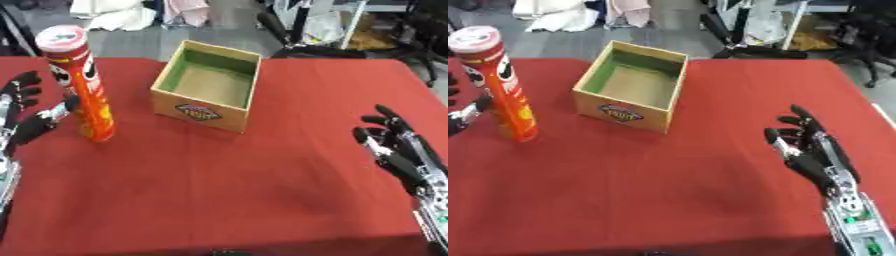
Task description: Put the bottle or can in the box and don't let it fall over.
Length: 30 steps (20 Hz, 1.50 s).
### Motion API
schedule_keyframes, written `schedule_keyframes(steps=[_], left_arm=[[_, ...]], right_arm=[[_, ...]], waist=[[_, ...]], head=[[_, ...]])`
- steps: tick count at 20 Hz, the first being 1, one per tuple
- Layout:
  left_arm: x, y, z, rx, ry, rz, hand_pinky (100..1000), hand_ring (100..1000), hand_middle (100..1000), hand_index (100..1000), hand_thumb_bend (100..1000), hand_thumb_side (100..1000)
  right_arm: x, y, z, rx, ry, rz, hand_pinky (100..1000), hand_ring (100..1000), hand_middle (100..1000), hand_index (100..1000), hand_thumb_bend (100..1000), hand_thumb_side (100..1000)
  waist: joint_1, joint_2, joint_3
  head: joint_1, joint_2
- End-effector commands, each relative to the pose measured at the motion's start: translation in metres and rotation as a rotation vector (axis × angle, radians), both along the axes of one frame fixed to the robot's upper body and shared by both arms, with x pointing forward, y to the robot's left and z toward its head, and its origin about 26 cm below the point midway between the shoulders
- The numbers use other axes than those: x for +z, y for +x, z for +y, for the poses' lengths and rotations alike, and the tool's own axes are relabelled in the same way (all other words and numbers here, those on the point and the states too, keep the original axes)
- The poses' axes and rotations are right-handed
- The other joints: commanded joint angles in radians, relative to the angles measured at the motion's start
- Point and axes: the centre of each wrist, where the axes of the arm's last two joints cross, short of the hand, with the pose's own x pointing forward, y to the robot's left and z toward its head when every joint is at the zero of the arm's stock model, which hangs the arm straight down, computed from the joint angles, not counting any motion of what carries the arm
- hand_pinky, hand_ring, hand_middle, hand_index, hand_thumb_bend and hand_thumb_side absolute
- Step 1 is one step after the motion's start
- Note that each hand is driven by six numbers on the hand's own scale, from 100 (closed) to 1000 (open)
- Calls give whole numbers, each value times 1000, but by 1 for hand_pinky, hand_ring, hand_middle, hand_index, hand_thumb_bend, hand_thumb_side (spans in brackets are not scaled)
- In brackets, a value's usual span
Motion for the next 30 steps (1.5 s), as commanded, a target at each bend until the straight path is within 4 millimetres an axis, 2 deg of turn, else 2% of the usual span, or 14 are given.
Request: schedule_keyframes(steps=[1,11,19,26,29,30], left_arm=[[14,10,5,0,29,-24,854,835,799,886,799,476],[8,32,-3,-72,56,40,853,834,800,883,786,461],[-1,37,0,-89,66,88,854,832,797,842,743,391],[-7,40,2,-169,63,117,858,832,795,759,648,219],[-9,40,3,-181,54,123,853,823,780,649,566,105],[-9,40,3,-179,45,124,850,820,772,607,537,100]], right_arm=[[6,3,0,11,-1,-18,801,773,806,1000,400,443],[5,3,3,27,5,-10,802,774,806,1000,389,448],[4,3,4,35,9,-8,802,775,806,1000,385,451],[4,3,4,39,10,-6,803,775,807,1000,376,453],[3,3,4,40,11,-5,804,775,807,1000,371,454],[3,3,4,39,11,-5,804,775,807,1000,370,454]], waist=[[1,-6,-2],[-3,-5,-17],[-3,-3,-24],[-3,-4,-25],[-4,-4,-26],[-4,-4,-26]], head=[[7,5],[17,5],[17,5],[14,5],[12,5],[11,5]])
